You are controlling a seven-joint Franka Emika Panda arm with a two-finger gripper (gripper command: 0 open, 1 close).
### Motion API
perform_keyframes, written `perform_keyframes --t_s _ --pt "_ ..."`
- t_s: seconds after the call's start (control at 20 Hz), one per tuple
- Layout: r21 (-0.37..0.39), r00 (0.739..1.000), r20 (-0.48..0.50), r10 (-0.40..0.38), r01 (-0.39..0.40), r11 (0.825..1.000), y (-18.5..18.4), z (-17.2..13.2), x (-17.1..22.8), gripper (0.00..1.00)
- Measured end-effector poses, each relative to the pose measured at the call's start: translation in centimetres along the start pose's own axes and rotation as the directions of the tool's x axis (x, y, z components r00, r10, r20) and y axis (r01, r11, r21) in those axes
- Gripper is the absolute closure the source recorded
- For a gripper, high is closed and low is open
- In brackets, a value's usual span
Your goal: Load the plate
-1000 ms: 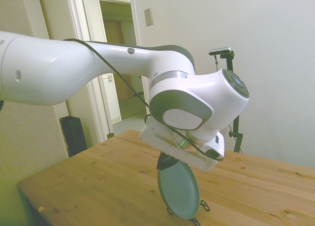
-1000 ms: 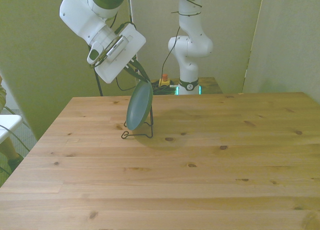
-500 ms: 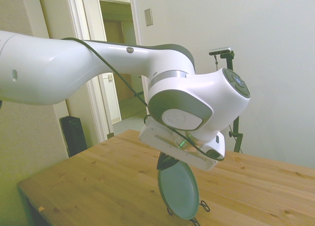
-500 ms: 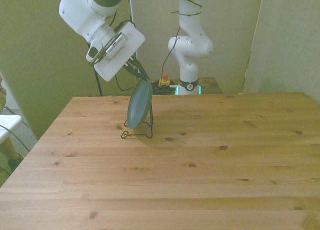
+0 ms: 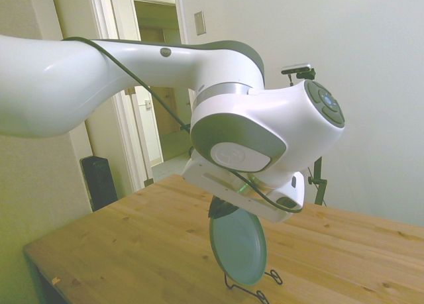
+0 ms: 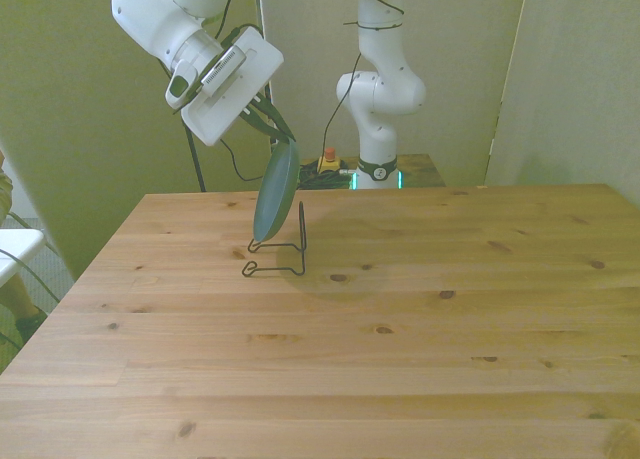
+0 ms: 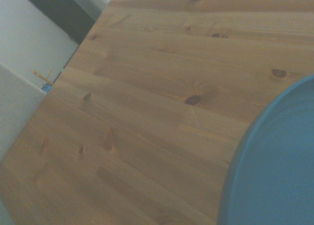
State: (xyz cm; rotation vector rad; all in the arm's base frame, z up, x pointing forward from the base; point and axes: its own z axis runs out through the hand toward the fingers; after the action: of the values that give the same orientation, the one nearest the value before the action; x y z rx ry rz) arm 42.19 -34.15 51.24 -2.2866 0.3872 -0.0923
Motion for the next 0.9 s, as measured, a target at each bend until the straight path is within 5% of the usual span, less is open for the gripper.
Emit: perform_keyframes --t_s 0.9 --pt "0.096 0.999 -0.037 0.019 -0.015 0.995 1.8 0.3 -0.2 1.00"
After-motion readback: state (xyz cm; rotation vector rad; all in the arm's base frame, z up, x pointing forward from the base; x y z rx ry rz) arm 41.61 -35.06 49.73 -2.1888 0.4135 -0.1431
